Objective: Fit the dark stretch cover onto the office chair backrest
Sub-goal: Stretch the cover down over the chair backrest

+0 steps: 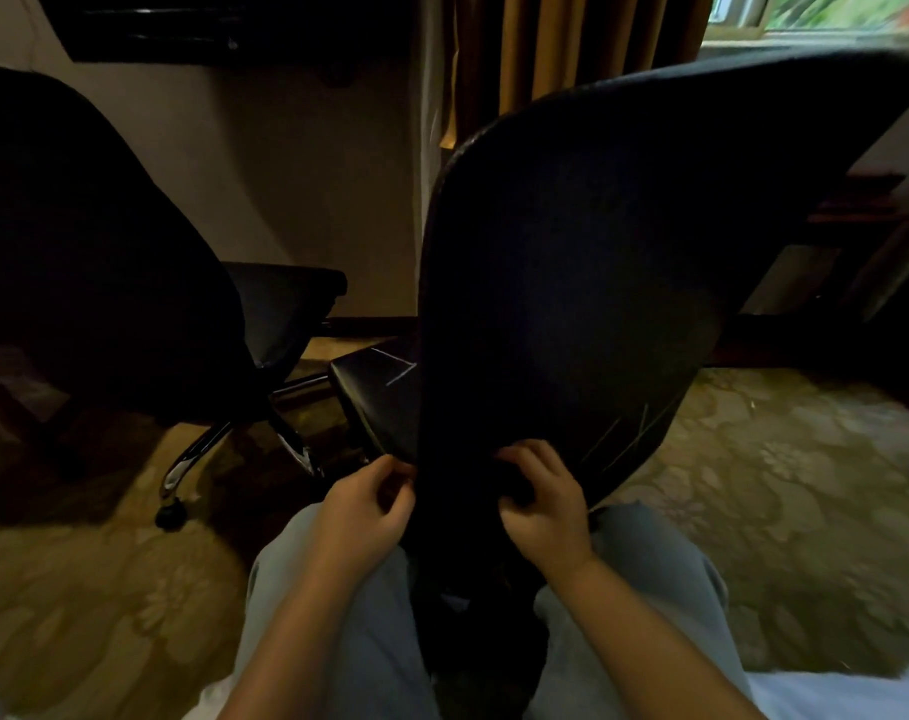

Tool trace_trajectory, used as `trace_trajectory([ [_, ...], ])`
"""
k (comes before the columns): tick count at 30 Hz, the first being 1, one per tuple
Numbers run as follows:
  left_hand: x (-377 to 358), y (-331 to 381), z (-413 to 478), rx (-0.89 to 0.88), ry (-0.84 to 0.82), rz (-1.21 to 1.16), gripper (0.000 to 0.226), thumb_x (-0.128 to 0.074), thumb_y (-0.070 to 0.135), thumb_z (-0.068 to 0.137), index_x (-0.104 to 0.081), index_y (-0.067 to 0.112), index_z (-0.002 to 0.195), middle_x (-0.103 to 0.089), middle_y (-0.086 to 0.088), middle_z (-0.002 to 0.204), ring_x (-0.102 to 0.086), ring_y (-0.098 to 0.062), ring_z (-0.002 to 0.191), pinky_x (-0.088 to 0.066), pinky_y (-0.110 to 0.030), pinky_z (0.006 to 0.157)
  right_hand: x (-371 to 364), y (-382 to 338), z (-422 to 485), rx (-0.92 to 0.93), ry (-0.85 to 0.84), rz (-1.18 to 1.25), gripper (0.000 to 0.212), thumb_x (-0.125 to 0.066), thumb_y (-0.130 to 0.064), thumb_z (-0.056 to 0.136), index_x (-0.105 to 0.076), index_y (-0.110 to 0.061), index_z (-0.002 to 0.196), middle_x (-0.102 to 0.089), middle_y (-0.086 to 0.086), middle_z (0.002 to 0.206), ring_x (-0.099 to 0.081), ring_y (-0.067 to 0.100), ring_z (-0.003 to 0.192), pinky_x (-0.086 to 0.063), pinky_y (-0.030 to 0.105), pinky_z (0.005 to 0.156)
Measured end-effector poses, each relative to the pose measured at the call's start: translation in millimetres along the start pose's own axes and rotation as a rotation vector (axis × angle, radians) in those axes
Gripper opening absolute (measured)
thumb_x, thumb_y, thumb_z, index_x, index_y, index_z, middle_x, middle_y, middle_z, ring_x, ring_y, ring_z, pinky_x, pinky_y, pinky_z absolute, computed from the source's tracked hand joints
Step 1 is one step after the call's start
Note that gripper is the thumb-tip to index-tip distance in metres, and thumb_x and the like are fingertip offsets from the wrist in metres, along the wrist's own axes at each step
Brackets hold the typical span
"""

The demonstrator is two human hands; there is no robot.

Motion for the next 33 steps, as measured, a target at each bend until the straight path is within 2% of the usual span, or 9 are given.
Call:
trace_trajectory([
  [2, 1, -1, -1, -0.004, -0.013, 0.001, 0.015, -0.059, 0.024, 0.082, -0.071, 0.021, 0.092, -0.067, 0.016, 0.074, -0.063, 0.001, 0.073, -0.050, -0.021, 0.060, -9, -1, -3, 0.084, -0.080, -0.132, 0.032, -0.058, -0.021, 0.065, -0.065, -0.027, 0.096, -0.059, -0.013, 0.099, -0.059, 0.011, 0.087, -0.045, 0.017, 0.069],
  [4, 2, 1, -2, -0.014, -0.008, 0.002, 0.013, -0.060, 0.022, 0.084, -0.071, 0.020, 0.091, -0.066, 0.016, 0.072, -0.063, 0.001, 0.070, -0.048, -0.018, 0.057, -10, -5, -3, 0.167, -0.063, -0.223, 0.031, -0.055, -0.021, 0.066, -0.070, -0.023, 0.092, -0.064, -0.010, 0.096, -0.055, 0.015, 0.087, -0.044, 0.019, 0.069],
  [10, -3, 0, 0, 0.020, -0.049, 0.007, 0.016, -0.061, 0.014, 0.090, -0.070, 0.024, 0.099, -0.065, 0.021, 0.081, -0.063, 0.001, 0.077, -0.052, -0.019, 0.066, 25, -56, 19, 0.333, 0.235, -0.244, 0.028, -0.064, -0.005, 0.073, -0.074, -0.015, 0.097, -0.068, 0.000, 0.097, -0.052, 0.021, 0.094, -0.046, 0.022, 0.082],
  [15, -1, -9, -2, 0.039, -0.166, -0.009, 0.024, -0.058, 0.013, 0.092, -0.066, 0.030, 0.107, -0.067, 0.017, 0.092, -0.065, 0.000, 0.085, -0.056, -0.023, 0.075, 55, -116, 44, 0.358, 0.433, -0.161, 0.024, -0.064, -0.018, 0.086, -0.071, -0.012, 0.108, -0.063, 0.006, 0.106, -0.050, 0.021, 0.103, -0.038, 0.016, 0.090],
  [19, 8, -7, -3, 0.057, -0.107, -0.047, 0.029, -0.056, 0.004, 0.091, -0.065, 0.028, 0.106, -0.063, 0.019, 0.093, -0.061, 0.005, 0.089, -0.052, -0.018, 0.080, 23, -107, 32, 0.412, 0.325, -0.203, 0.029, -0.059, -0.016, 0.085, -0.070, -0.018, 0.112, -0.051, 0.000, 0.106, -0.050, 0.019, 0.098, -0.042, 0.017, 0.085],
  [23, 13, -7, -3, 0.062, -0.005, -0.067, 0.031, -0.057, 0.001, 0.089, -0.067, 0.028, 0.100, -0.063, 0.022, 0.089, -0.057, 0.013, 0.084, -0.046, -0.008, 0.075, -25, -68, 1, 0.439, 0.048, -0.322, 0.031, -0.060, -0.011, 0.083, -0.072, -0.020, 0.110, -0.057, 0.003, 0.096, -0.051, 0.024, 0.087, -0.052, 0.029, 0.067],
  [27, 10, -11, -3, 0.057, 0.005, -0.069, 0.022, -0.060, 0.005, 0.089, -0.071, 0.020, 0.101, -0.069, 0.015, 0.089, -0.063, 0.006, 0.086, -0.053, -0.017, 0.077, -53, -41, -17, 0.430, -0.167, -0.395, 0.027, -0.067, -0.008, 0.074, -0.072, -0.021, 0.097, -0.053, 0.002, 0.091, -0.053, 0.025, 0.076, -0.053, 0.033, 0.059],
  [30, 11, -11, -5, 0.044, 0.017, -0.062, 0.021, -0.062, 0.008, 0.089, -0.071, 0.024, 0.099, -0.069, 0.015, 0.088, -0.063, 0.006, 0.085, -0.054, -0.021, 0.076, -38, -46, -10, 0.372, -0.106, -0.351, 0.036, -0.058, -0.009, 0.073, -0.072, -0.024, 0.102, -0.053, 0.000, 0.092, -0.052, 0.022, 0.081, -0.053, 0.030, 0.066],
  [33, 11, -13, -4, 0.038, 0.002, -0.038, 0.024, -0.061, 0.009, 0.090, -0.067, 0.030, 0.100, -0.064, 0.023, 0.086, -0.060, 0.012, 0.083, -0.048, -0.007, 0.072, 4, -77, 13, 0.334, 0.151, -0.225, 0.038, -0.052, -0.007, 0.077, -0.071, -0.019, 0.108, -0.055, 0.003, 0.098, -0.051, 0.018, 0.090, -0.047, 0.020, 0.077],
])
Point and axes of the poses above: each hand's wrist, its own z-axis towards the middle knuckle, its own x-axis out of the back of the hand, y = z × x, the point moved 6 cm from there along z, towards the middle knuckle
